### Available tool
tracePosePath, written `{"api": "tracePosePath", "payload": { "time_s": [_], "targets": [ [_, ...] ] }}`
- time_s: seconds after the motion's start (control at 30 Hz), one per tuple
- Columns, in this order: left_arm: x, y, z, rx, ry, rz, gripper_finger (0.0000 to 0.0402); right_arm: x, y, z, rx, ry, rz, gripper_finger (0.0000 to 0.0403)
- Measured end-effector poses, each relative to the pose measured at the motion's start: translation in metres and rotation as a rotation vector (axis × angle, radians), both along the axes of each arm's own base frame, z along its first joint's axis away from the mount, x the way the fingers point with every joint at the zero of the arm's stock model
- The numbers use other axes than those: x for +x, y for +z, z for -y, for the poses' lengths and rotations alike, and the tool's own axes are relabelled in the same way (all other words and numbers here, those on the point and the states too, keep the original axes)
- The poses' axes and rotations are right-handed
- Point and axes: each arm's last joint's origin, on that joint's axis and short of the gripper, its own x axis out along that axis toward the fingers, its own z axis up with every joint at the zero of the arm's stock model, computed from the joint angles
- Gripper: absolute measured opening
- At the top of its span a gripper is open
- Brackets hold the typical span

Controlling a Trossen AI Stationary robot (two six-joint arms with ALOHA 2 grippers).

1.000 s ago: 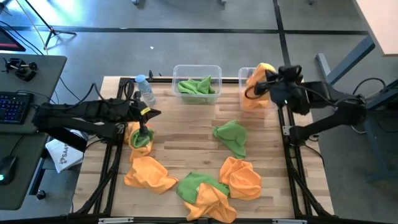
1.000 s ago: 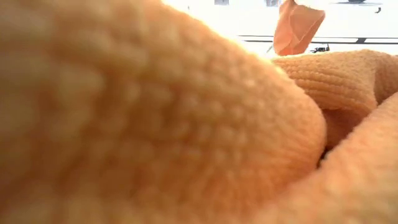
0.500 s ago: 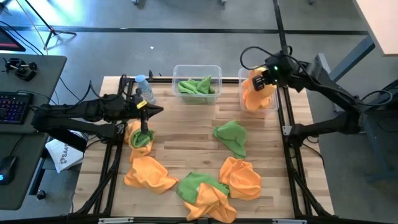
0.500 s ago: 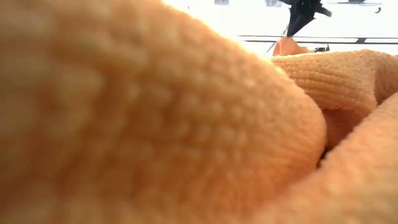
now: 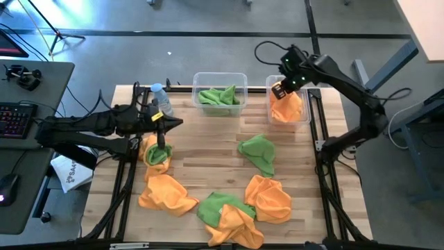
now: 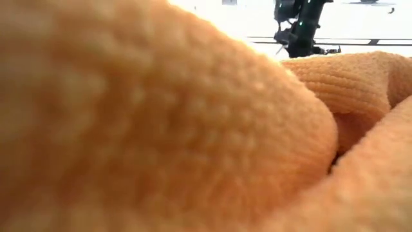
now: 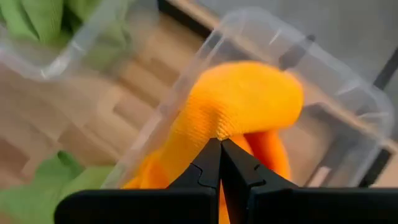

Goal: Sort microfiber towel by color & place in baskets
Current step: Put the yellow towel into the right transparent bin

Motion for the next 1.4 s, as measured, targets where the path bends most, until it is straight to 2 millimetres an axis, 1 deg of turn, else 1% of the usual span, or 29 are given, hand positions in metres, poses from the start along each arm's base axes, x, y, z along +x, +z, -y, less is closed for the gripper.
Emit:
{"api": "tracePosePath", "payload": {
  "time_s": [0.13,0.3,0.37,0.47,0.6,0.67,0.73,0.83,0.93,1.0,1.1,1.27,1.4],
  "targets": [
    [-0.001,-0.003,0.0,-0.062,0.025,-0.008,0.0,0.001,-0.015,0.011,0.07,0.039,-0.065,0.0],
    [-0.001,-0.004,0.0,-0.083,0.05,-0.015,0.0,-0.002,-0.02,0.017,0.054,0.076,-0.069,0.0],
    [-0.001,-0.004,0.0,-0.084,0.05,-0.014,0.0,-0.007,-0.034,0.02,0.073,0.07,-0.063,0.0],
    [-0.001,-0.004,0.0,-0.098,0.056,-0.01,0.0,-0.014,-0.063,0.022,0.093,0.046,-0.068,0.0],
    [-0.001,-0.004,0.0,-0.098,0.057,-0.013,0.0,-0.02,-0.099,0.018,0.118,0.038,-0.089,0.0],
    [-0.001,-0.004,-0.001,-0.097,0.058,-0.013,0.0,-0.021,-0.111,0.016,0.132,0.041,-0.092,0.0],
    [-0.002,-0.004,-0.001,-0.096,0.063,-0.013,0.0,-0.021,-0.117,0.015,0.135,0.046,-0.089,0.0],
    [-0.002,-0.004,-0.001,-0.09,0.08,-0.012,0.0,-0.021,-0.118,0.015,0.128,0.059,-0.088,0.0],
    [-0.002,-0.004,-0.002,-0.085,0.094,-0.012,0.0,-0.019,-0.112,0.018,0.102,0.096,-0.082,0.0005],
    [-0.002,-0.004,-0.002,-0.083,0.1,-0.011,0.0,-0.018,-0.106,0.019,0.084,0.106,-0.073,0.0017],
    [-0.002,-0.004,-0.002,-0.083,0.1,-0.012,0.0,-0.016,-0.099,0.021,0.065,0.106,-0.059,0.0048],
    [-0.002,-0.006,-0.002,-0.082,0.101,-0.032,0.0,-0.014,-0.086,0.024,0.045,0.105,-0.044,0.0117],
    [-0.003,-0.007,-0.002,-0.082,0.101,-0.045,0.0,-0.015,-0.068,0.023,0.047,0.089,-0.037,0.0162]
  ]
}}
